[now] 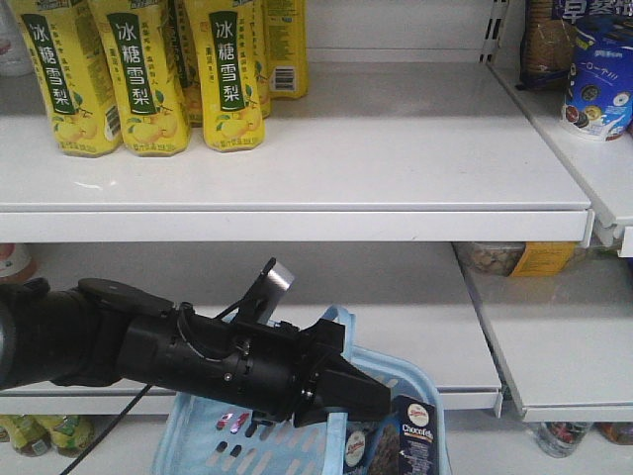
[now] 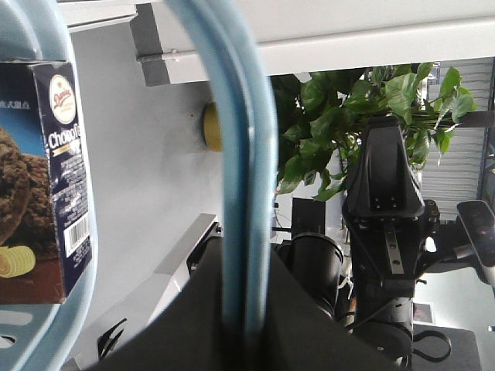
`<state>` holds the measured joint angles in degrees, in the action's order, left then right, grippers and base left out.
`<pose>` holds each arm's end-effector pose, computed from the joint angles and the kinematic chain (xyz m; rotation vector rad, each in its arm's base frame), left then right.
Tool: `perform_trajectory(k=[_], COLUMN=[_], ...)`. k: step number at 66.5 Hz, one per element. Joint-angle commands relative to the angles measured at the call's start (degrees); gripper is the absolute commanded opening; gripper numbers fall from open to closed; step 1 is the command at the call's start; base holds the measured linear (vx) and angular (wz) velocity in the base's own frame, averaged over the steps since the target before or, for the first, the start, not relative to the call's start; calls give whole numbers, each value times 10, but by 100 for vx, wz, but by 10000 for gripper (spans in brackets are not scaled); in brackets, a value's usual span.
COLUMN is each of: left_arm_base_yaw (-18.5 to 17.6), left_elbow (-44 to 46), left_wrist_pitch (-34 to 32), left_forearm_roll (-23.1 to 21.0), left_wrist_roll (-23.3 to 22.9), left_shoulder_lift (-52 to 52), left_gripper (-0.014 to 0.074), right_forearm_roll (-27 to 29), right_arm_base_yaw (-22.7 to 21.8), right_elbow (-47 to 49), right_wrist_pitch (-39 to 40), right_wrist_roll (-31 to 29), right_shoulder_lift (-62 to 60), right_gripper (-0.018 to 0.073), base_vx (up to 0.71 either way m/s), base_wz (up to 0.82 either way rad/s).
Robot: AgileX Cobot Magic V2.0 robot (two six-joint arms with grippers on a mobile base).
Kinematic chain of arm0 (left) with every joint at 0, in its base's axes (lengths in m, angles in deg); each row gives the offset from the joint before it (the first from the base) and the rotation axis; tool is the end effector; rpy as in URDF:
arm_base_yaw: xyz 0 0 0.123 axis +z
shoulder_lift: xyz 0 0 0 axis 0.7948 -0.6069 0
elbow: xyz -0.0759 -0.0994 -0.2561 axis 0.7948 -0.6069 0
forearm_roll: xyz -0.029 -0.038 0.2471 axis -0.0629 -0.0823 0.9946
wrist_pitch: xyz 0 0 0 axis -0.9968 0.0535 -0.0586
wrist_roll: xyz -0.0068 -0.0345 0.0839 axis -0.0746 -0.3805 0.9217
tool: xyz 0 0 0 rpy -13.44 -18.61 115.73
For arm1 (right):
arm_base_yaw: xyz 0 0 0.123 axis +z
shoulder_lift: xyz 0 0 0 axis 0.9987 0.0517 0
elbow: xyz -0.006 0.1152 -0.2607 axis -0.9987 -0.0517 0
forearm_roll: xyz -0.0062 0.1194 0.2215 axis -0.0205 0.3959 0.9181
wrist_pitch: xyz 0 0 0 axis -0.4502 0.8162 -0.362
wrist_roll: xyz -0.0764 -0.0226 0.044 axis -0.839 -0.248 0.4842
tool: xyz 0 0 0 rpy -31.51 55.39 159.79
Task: Left arm holds basket, right arm returns cookies
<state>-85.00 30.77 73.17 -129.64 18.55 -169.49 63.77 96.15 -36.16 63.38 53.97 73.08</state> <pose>0.2282 -0.2331 0.2135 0.1765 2.5355 -1.8038 0.0559 0.0086 0.1954 -0.0195 1.5957 0.2233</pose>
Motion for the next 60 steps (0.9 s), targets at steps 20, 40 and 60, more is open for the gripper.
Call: perform_trajectory(k=[20, 40, 60], left_arm_base_yaw=[-3, -3, -3], left_elbow=[15, 15, 15], left_wrist_pitch=[31, 31, 31], left_forearm_roll=[-41, -41, -41], left_wrist_roll=[9, 9, 9], left_shoulder_lift=[28, 28, 28], left_gripper=[-6, -6, -6], right_forearm_roll=[-1, -1, -1], right_arm_base_yaw=[-2, -2, -2], right_elbow=[1, 1, 1], right_wrist_pitch=[44, 44, 44], right_wrist_roll=[-3, -3, -3], right_shoulder_lift=[-4, -4, -4], right_gripper=[-8, -8, -8], base_vx=[0, 0, 0], base_wz=[0, 0, 0])
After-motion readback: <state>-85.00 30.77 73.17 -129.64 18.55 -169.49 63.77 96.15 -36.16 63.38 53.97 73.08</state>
